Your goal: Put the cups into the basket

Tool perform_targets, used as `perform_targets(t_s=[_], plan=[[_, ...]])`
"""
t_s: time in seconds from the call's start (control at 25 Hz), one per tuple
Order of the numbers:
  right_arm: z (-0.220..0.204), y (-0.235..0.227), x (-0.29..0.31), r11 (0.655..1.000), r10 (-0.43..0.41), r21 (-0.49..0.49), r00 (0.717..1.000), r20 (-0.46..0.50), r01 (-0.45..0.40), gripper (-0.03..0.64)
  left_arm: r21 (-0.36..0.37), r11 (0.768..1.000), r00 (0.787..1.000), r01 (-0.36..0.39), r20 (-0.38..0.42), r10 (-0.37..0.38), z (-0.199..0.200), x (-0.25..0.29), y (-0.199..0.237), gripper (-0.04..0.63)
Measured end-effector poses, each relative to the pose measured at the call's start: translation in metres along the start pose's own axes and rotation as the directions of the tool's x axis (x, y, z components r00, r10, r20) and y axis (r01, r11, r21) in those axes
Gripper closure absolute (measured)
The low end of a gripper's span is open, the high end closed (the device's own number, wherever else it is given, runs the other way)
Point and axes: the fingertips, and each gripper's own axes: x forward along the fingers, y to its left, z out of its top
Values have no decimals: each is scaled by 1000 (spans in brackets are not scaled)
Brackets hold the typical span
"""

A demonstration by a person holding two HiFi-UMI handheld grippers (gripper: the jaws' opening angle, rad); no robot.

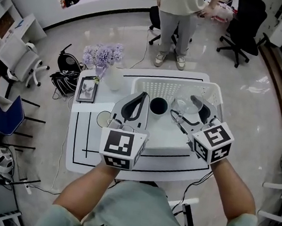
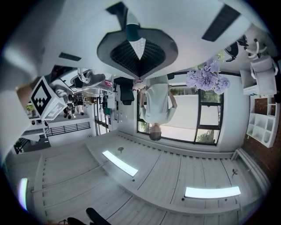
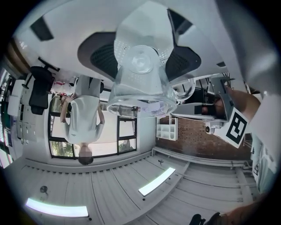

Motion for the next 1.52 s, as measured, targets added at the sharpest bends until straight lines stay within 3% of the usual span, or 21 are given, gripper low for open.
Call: perform_targets(t_s=[0.48, 0.76, 1.52], plan=[[-18, -33, 30, 996, 75, -49, 995, -63, -78, 285, -9, 1000, 999, -16, -29, 16, -13, 21, 3, 592], [-58, -40, 45, 993, 79, -77, 986, -149, -91, 285, -15, 1000, 1000, -9, -23, 9, -13, 23, 7, 592], [-127, -50, 80, 993, 69, -66, 928, -366, -100, 285, -43, 998, 998, 54, -28, -55, -23, 37, -3, 592]])
